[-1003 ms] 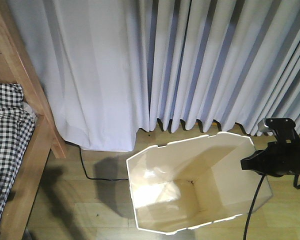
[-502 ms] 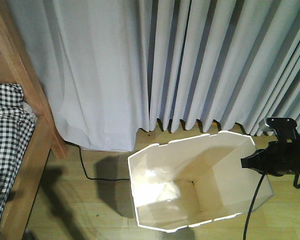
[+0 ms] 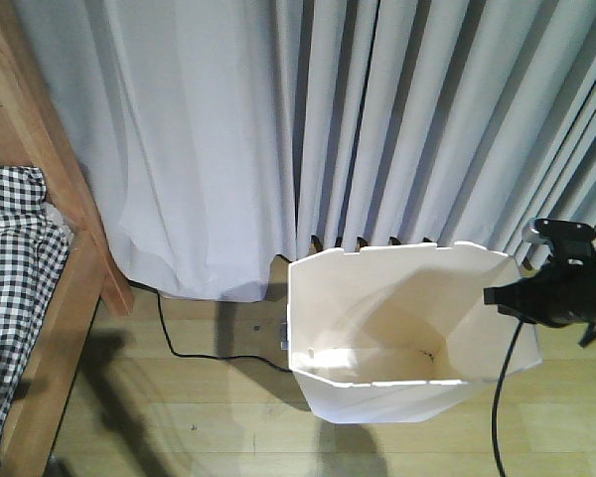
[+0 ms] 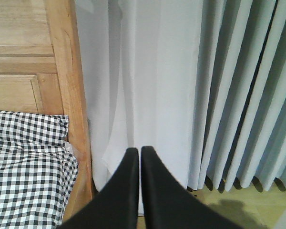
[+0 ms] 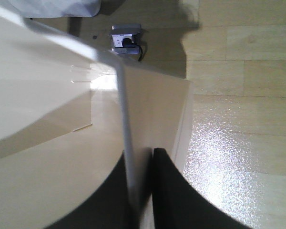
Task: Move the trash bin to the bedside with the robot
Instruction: 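Lower the bin to the floor beside the bed with the right gripper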
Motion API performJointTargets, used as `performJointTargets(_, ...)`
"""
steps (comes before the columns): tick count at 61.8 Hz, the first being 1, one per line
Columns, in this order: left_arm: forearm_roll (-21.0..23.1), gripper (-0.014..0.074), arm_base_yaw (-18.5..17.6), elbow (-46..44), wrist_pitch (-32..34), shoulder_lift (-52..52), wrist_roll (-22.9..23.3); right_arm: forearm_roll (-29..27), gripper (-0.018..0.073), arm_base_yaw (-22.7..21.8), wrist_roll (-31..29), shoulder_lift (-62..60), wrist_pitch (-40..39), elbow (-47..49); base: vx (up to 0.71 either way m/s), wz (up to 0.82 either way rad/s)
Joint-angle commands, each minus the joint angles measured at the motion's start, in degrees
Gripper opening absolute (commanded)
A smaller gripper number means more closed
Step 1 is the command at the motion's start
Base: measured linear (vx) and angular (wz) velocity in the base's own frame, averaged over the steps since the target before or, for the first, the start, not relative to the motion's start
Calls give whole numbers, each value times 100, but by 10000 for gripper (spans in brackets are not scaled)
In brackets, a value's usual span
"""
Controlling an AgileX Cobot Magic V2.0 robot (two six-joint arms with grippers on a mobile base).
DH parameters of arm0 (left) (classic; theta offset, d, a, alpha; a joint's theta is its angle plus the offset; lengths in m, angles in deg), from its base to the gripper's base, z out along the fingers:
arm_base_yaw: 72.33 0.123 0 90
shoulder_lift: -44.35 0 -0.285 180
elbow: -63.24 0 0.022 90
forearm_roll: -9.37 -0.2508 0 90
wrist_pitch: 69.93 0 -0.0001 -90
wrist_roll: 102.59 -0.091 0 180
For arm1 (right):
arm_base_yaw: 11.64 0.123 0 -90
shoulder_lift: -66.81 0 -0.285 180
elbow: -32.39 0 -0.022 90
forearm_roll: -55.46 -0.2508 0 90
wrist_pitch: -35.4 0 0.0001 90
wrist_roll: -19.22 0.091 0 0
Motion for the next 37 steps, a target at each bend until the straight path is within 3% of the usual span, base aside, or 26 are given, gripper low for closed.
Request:
performJointTargets(1,25,-6,-14,165,419,57,45,-219,-3,-20,237,119,1209,480,0,0)
performJointTargets(37,25,-6,-14,165,419,57,45,-93,-3,-20,277,3138,1786,2659,0,0)
